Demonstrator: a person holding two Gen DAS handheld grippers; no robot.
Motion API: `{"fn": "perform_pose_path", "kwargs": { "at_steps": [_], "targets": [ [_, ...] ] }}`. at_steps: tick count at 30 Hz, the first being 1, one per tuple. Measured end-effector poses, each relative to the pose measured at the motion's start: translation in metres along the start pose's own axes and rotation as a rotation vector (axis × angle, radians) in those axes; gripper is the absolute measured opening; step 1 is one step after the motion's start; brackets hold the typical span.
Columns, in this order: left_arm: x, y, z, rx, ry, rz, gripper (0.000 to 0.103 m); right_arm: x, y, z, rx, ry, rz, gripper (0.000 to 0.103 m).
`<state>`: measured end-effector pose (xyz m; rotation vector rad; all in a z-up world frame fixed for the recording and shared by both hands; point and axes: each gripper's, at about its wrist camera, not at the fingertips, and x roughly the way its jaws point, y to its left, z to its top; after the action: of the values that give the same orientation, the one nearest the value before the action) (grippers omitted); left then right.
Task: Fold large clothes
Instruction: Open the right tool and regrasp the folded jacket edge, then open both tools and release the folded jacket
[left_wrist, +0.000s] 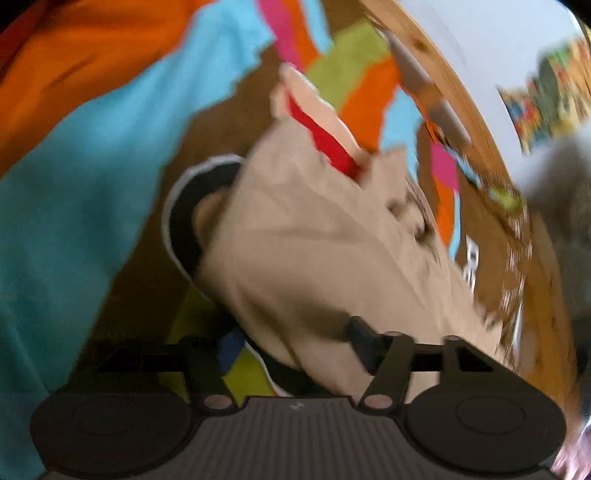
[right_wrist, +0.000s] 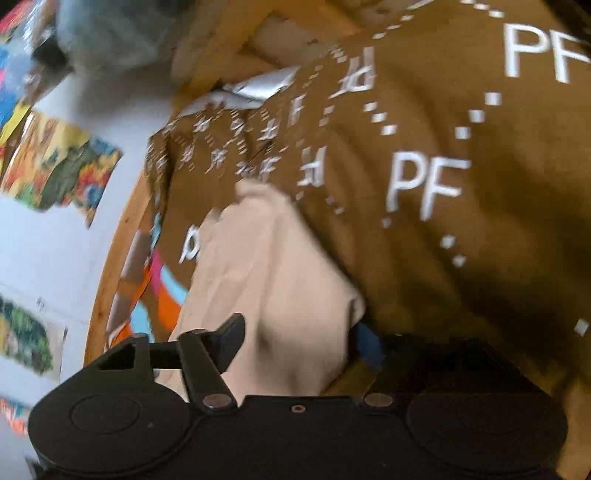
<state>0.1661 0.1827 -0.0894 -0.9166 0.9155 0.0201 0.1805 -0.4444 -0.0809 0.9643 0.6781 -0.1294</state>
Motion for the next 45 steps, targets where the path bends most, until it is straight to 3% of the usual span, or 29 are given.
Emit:
{"fn": "perform_pose_path", "kwargs": {
  "at_steps": [1, 3, 4, 5, 10, 14, 17, 19, 22, 25, 27, 30, 32, 34, 36, 38, 41, 45],
  "targets": [
    [0.0, 0.003, 0.001, -0.023, -0.008, -0.003, 0.054, 0.003, 0.001, 0.0, -0.005, 0.004, -0.016, 0.048],
    [-0.001, 0.006, 0.003, -0.041, -0.019, 0.003, 0.033, 0.007, 0.007, -0.003, -0.053, 0.007, -0.024, 0.022],
    [-0.004, 0.004, 0.004, -0.026, -0.029, 0.012, 0.012, 0.006, 0.014, -0.005, -0.092, -0.006, -0.025, 0.018],
    [-0.006, 0.0, 0.003, 0.006, -0.039, 0.002, 0.004, 0.002, 0.019, -0.006, -0.141, -0.019, -0.031, 0.013],
    [-0.047, -0.029, -0.01, 0.068, -0.094, 0.014, 0.001, -0.04, 0.048, -0.001, -0.321, -0.105, -0.034, 0.006],
    [-0.062, -0.042, -0.023, 0.076, -0.031, 0.043, 0.001, -0.065, 0.038, 0.002, -0.337, -0.112, -0.077, 0.006],
    [-0.047, -0.042, -0.031, 0.116, 0.013, 0.122, 0.001, -0.057, 0.016, -0.012, -0.323, -0.087, -0.145, 0.007],
    [-0.042, -0.042, -0.035, 0.137, 0.017, 0.15, 0.001, -0.051, 0.01, -0.024, -0.369, -0.09, -0.174, 0.009],
    [-0.043, -0.048, -0.04, 0.184, 0.001, 0.171, 0.002, -0.056, 0.015, -0.027, -0.439, -0.104, -0.193, 0.022],
    [-0.041, -0.05, -0.041, 0.207, 0.003, 0.193, 0.003, -0.071, 0.03, -0.031, -0.575, -0.161, -0.231, 0.032],
    [-0.041, -0.047, -0.042, 0.209, 0.008, 0.194, 0.004, -0.084, 0.043, -0.041, -0.735, -0.256, -0.266, 0.04],
    [-0.041, -0.046, -0.043, 0.211, 0.013, 0.193, 0.007, -0.085, 0.062, -0.052, -0.897, -0.316, -0.258, 0.052],
    [-0.039, -0.045, -0.044, 0.21, 0.012, 0.196, 0.01, -0.07, 0.079, -0.055, -0.971, -0.298, -0.216, 0.061],
    [-0.037, -0.044, -0.046, 0.211, 0.001, 0.203, 0.023, -0.047, 0.099, -0.057, -1.035, -0.276, -0.159, 0.068],
    [-0.035, -0.045, -0.049, 0.205, -0.017, 0.239, 0.05, -0.014, 0.121, -0.062, -1.096, -0.232, -0.128, 0.077],
    [-0.036, -0.048, -0.055, 0.212, -0.04, 0.257, 0.064, 0.024, 0.145, -0.069, -1.171, -0.19, -0.097, 0.077],
    [-0.04, -0.048, -0.063, 0.173, -0.078, 0.225, 0.07, 0.072, 0.174, -0.085, -1.29, -0.18, -0.084, 0.081],
    [-0.032, -0.042, -0.068, 0.123, -0.068, 0.154, 0.072, 0.126, 0.192, -0.106, -1.351, -0.109, -0.12, 0.08]
  ]
}}
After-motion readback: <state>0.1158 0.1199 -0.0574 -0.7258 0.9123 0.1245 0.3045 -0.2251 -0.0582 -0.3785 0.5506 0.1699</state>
